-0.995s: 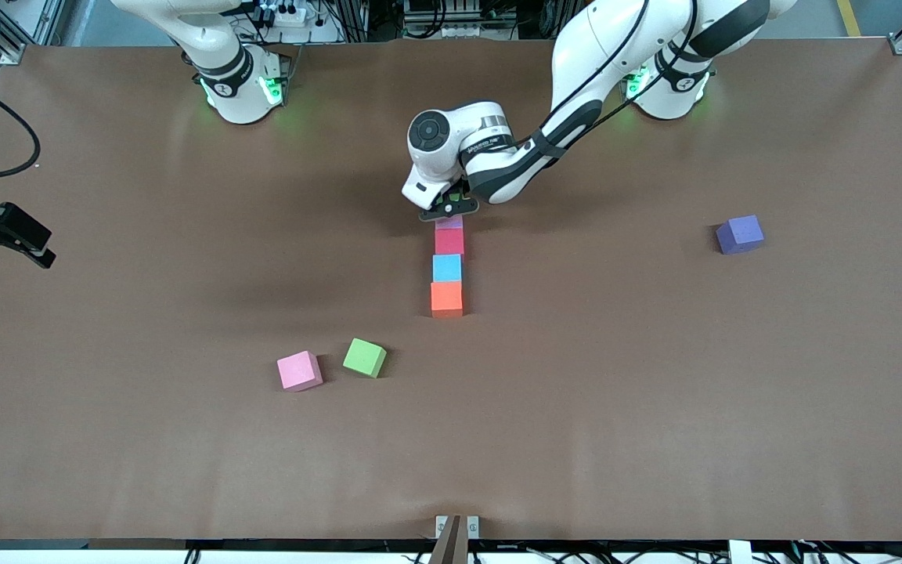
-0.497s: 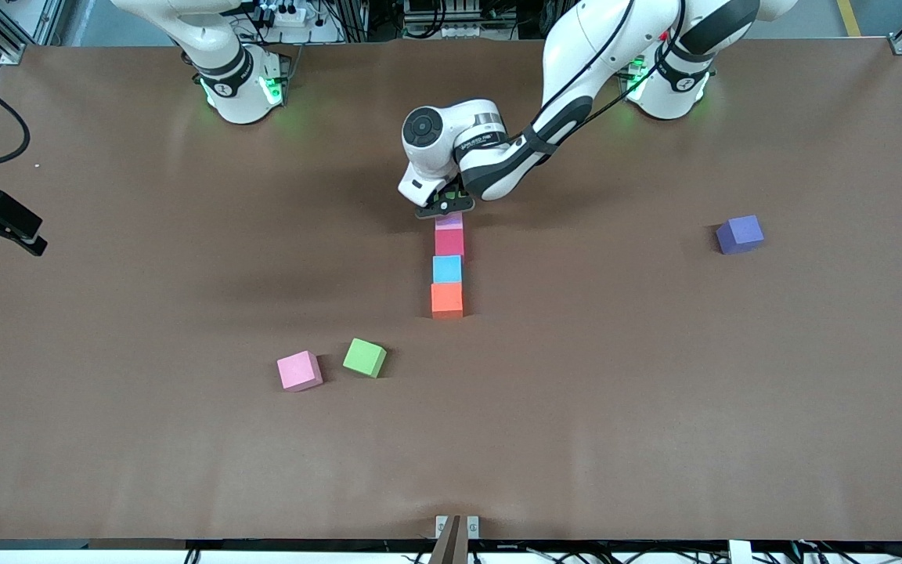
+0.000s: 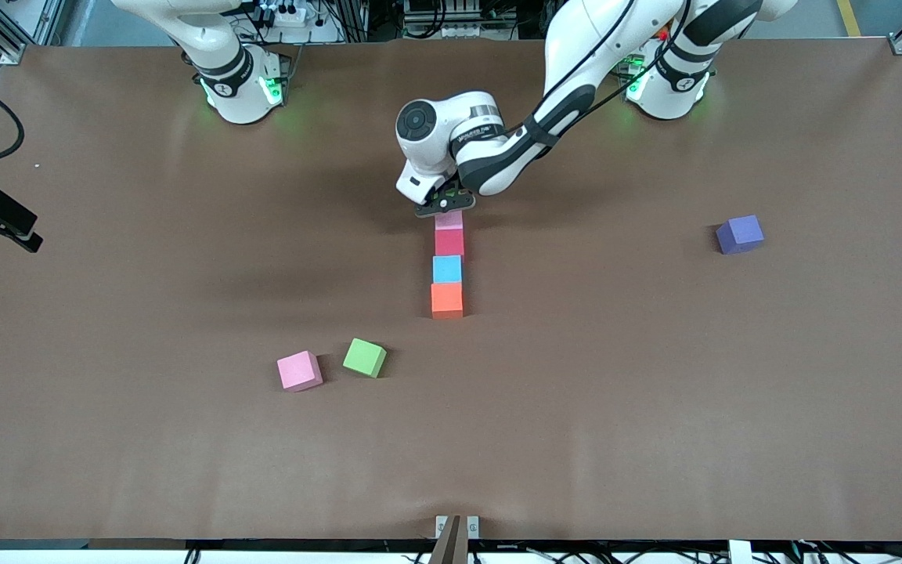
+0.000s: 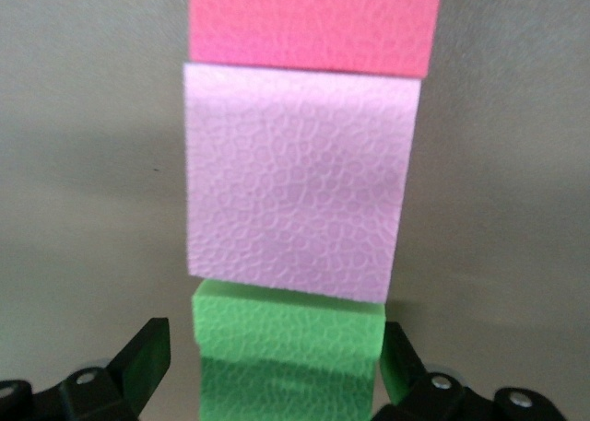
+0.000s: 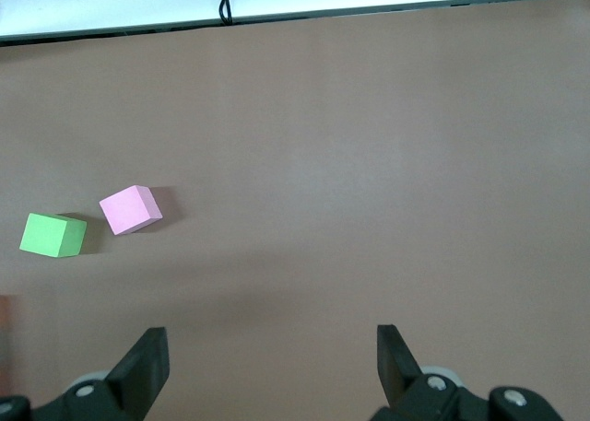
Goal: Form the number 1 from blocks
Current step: 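Carry the green cube with the left gripper to the pink cube's end, then lower the green cube beside the pink cube and open the left gripper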
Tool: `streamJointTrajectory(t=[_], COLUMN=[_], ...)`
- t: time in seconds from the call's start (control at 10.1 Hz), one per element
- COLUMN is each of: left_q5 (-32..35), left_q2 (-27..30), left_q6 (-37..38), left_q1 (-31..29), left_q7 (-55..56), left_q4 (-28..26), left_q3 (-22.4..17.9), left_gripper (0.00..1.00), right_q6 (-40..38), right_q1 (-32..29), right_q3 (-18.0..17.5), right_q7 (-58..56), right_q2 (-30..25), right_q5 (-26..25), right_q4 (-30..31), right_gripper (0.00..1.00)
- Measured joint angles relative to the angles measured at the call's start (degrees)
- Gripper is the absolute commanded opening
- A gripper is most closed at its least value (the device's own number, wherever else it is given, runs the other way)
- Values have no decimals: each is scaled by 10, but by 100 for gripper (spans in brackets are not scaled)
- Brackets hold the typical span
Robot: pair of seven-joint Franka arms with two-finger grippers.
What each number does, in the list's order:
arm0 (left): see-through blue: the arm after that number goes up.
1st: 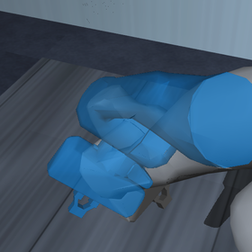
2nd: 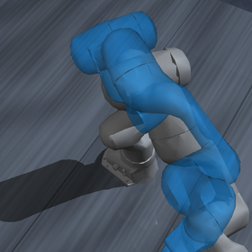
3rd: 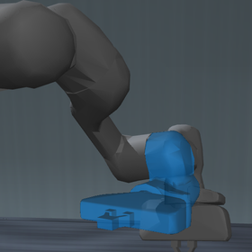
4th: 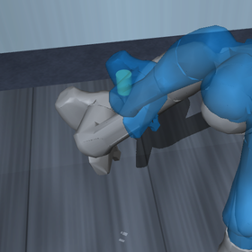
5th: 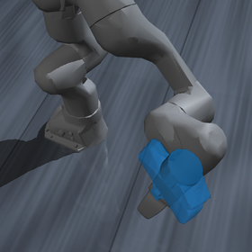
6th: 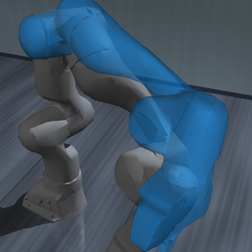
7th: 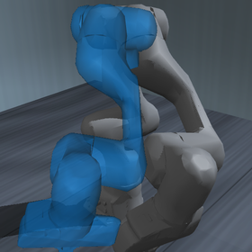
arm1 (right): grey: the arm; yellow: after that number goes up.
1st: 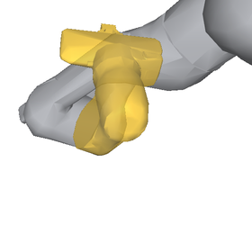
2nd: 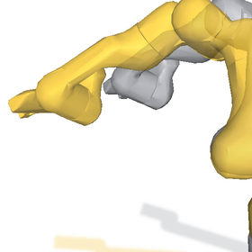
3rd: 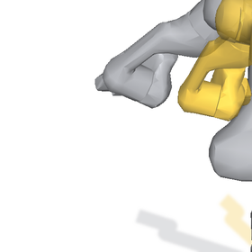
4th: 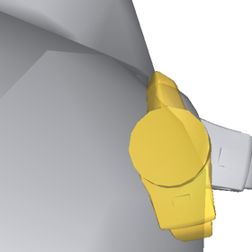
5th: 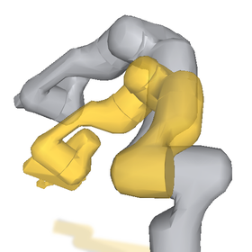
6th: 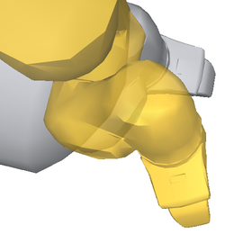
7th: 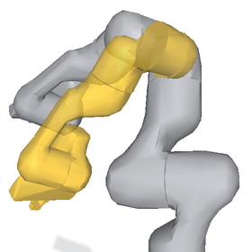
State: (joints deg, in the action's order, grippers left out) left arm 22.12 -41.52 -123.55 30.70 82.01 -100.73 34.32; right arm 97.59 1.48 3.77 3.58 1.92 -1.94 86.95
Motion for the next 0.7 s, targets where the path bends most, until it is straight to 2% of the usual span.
streamJointTrajectory(t=[0.3, 0.7], left_q5=[0, 0], left_q2=[24, 66], left_q6=[19, 75], left_q1=[3, -1], left_q7=[1, 2], left_q4=[5, 44], left_q3=[8, 12], left_gripper=[100, 100], right_q6=[0, -1], right_q1=[0, 0], right_q3=[0, -1], right_q7=[-1, -2], right_q2=[0, 0], right_q5=[0, 0], right_q4=[0, 0], right_gripper=[100, 100])
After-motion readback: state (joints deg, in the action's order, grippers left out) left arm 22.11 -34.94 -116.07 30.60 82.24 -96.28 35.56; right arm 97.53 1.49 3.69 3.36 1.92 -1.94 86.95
